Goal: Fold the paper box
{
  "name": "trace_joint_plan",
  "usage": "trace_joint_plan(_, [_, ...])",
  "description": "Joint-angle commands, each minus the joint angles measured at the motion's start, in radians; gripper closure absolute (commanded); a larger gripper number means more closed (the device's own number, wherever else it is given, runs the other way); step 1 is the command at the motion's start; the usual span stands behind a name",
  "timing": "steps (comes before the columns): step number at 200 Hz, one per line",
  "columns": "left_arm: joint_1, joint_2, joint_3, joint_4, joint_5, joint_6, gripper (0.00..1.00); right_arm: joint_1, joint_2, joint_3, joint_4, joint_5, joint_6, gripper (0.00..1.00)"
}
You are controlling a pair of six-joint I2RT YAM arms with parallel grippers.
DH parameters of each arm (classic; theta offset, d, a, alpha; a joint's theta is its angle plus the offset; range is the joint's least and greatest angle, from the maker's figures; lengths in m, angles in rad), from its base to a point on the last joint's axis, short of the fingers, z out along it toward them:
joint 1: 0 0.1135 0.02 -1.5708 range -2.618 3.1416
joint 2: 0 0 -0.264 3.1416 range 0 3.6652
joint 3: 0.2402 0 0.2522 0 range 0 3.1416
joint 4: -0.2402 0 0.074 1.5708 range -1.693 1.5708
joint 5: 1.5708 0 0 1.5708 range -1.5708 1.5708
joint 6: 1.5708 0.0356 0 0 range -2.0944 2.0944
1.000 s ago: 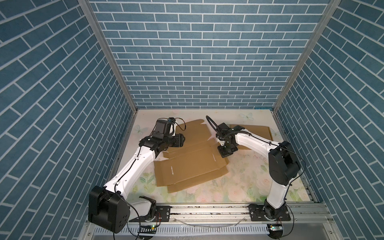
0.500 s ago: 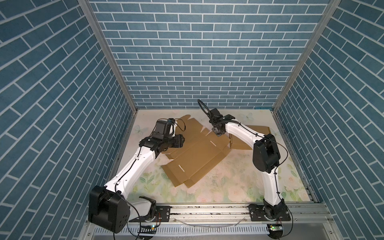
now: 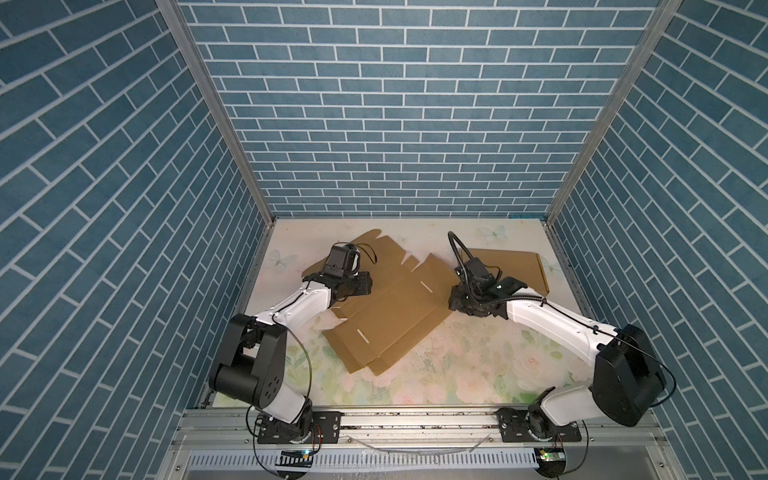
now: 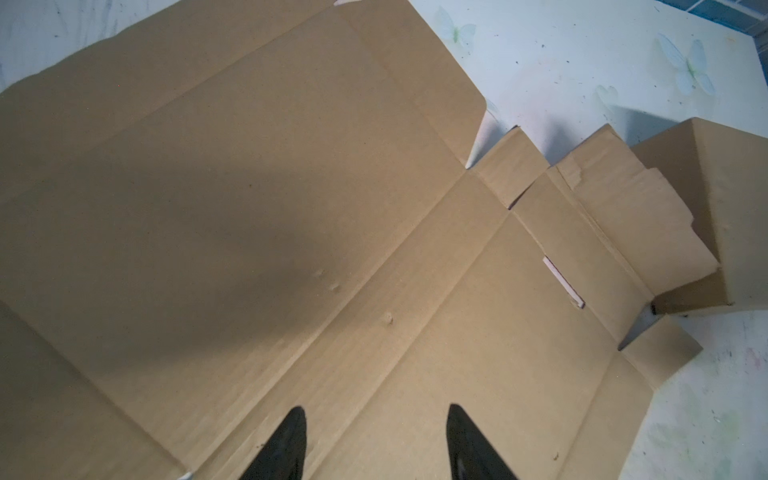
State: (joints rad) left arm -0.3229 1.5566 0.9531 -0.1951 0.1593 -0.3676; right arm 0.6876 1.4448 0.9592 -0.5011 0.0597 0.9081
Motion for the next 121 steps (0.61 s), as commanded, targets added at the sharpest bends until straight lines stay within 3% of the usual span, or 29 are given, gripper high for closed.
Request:
trace_joint_plan(1, [0.005,0.018,-0.025,0.074,-0.052,-0.033,0.45,0.036,-0.023,-0.105,0.172,-0.089,0.298,0.41])
trace_joint_plan(38, [0.011,0.036,-0.077,0.104,-0.078,-0.072,0.45,0.073,0.014,-0.250,0.434,-0.113,0.470,0.40])
trace_joint_plan(121, [0.042,0.057,-0.178,0.114,-0.077,-0.165,0.49,0.131,0.128,-0.326,0.661,-0.041,0.653,0.43])
